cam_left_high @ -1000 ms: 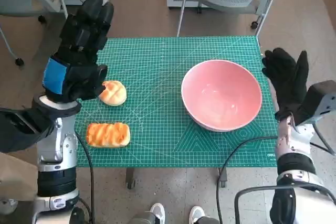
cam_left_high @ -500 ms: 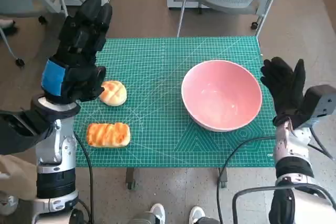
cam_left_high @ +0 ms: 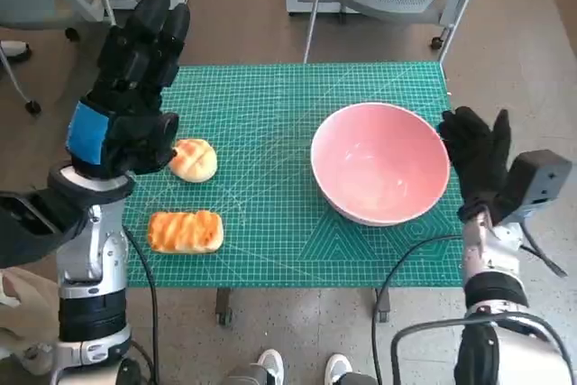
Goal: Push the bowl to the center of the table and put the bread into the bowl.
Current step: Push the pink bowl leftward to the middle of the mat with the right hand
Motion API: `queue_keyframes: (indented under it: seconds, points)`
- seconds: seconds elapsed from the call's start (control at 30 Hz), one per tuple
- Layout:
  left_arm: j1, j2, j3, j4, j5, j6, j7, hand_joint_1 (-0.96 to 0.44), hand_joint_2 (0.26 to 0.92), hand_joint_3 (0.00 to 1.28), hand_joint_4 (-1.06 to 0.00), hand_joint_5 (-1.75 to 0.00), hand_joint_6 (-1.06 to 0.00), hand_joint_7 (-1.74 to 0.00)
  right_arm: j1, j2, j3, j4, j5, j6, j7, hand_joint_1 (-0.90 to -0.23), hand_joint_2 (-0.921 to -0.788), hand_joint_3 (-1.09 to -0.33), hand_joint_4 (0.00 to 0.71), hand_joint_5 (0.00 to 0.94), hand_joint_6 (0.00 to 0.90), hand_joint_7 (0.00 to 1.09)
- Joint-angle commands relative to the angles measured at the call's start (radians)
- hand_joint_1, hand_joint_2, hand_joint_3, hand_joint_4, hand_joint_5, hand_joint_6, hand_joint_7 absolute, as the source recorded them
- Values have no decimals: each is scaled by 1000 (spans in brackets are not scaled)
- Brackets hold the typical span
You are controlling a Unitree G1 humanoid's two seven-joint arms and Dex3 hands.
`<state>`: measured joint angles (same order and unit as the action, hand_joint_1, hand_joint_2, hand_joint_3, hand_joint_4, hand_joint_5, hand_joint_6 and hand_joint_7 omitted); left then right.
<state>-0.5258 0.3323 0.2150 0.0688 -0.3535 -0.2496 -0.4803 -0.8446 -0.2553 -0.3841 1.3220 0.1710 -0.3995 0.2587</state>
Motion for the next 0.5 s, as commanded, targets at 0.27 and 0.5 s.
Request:
queue_keyframes:
  seconds: [0.27,0.5]
  points:
    - [26,26,11,-25,-1,5,-2,-666,921,634,1,1,1,-227,-1,50,9,8,-19,8,2,-647,-921,-913,413,13,472,85]
    - [31,31,17,-26,-14,13,-5,-667,921,633,1,1,1,-229,-15,74,15,6,-26,-10,10,-621,-921,-935,414,9,469,78]
